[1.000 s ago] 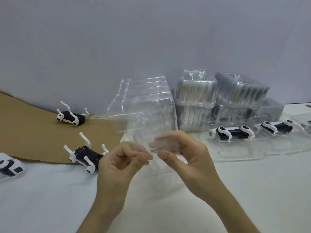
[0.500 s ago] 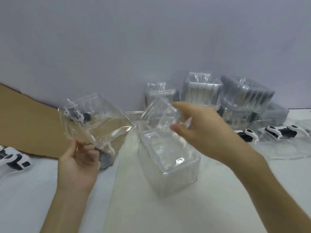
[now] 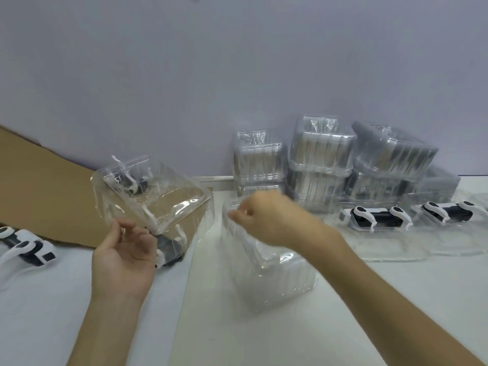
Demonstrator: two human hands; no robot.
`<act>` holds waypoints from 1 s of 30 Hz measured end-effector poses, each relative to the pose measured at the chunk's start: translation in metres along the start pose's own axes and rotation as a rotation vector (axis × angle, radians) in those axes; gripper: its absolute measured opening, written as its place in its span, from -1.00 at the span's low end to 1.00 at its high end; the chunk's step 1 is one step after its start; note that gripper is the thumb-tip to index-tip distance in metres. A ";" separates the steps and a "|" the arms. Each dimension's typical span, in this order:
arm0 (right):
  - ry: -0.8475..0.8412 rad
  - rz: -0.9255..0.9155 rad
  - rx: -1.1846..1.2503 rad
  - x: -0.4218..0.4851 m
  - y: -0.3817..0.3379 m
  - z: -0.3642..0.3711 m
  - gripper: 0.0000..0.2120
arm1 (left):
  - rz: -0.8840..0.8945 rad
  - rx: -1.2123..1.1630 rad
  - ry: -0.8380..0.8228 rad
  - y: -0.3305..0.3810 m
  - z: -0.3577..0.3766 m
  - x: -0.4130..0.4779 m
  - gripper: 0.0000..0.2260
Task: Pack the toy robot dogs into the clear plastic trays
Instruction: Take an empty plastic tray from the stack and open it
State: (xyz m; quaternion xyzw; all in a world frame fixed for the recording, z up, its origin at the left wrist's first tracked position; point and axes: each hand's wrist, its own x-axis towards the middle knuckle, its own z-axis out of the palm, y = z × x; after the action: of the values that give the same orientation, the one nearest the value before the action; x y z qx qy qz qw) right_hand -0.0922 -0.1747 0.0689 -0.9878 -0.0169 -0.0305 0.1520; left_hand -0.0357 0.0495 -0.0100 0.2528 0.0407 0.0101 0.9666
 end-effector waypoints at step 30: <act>0.062 -0.315 -0.167 -0.049 0.058 0.059 -0.85 | -0.162 -0.296 -0.067 0.005 -0.001 -0.007 -0.60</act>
State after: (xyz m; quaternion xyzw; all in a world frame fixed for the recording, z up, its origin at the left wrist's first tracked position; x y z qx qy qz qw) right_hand -0.1354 -0.2129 -0.0079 -0.9806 -0.1643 -0.0856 0.0633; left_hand -0.0431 0.0540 -0.0082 0.1038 0.0265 -0.0704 0.9918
